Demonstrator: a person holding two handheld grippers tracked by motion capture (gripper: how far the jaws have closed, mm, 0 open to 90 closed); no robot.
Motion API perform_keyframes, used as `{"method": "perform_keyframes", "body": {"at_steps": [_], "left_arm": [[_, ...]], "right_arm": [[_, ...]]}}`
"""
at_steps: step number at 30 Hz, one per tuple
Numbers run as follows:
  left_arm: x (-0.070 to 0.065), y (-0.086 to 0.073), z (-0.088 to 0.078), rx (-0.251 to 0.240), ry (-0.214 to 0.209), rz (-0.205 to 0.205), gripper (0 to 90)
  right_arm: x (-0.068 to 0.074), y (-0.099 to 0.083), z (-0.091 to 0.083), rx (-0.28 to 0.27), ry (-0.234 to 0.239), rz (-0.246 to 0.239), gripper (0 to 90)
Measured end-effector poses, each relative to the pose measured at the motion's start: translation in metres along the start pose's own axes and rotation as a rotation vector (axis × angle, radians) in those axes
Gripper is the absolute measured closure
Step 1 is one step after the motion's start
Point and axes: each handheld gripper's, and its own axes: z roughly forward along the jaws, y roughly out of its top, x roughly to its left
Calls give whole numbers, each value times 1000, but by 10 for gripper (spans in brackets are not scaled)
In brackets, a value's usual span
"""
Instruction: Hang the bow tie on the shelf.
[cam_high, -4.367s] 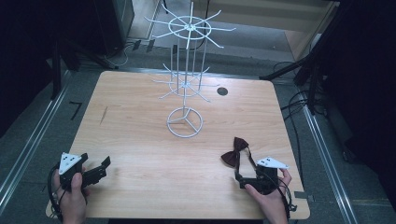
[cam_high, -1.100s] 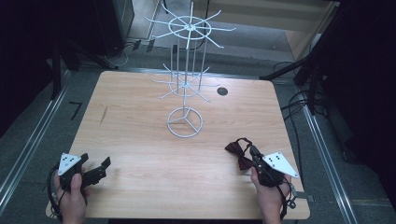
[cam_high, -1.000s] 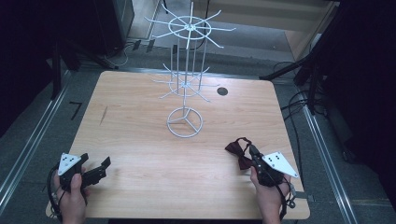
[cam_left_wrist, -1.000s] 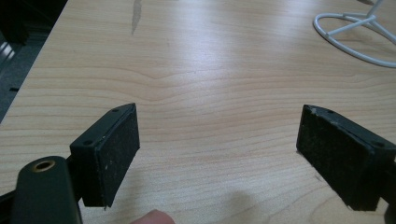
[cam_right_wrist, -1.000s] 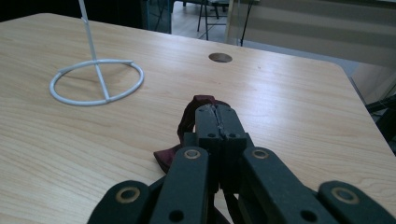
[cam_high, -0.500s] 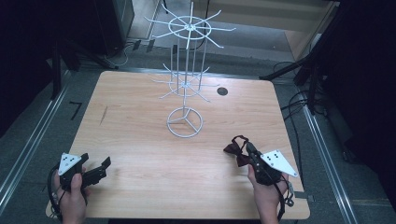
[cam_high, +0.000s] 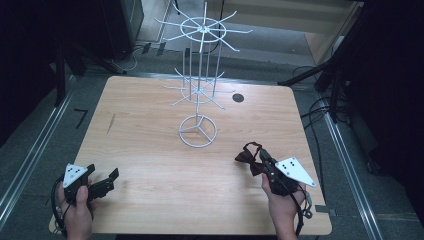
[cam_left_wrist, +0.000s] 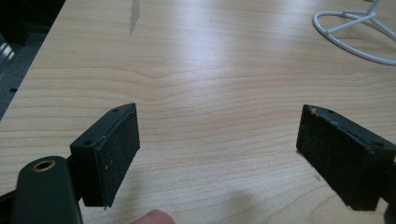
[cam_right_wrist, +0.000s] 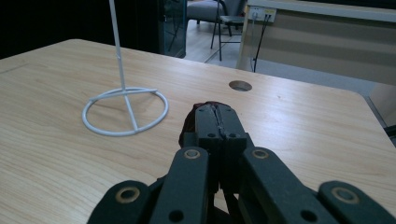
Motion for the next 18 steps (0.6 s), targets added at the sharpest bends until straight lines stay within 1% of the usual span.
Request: {"method": "perform_keyframes", "body": {"at_steps": [11, 18], "left_arm": [[0, 0, 0, 2, 4, 0, 141], [0, 0, 0, 2, 3, 0, 141]], "right_arm": [[9, 10, 6, 2, 17, -13, 900], [11, 14, 7, -6, 28, -17, 900]]}}
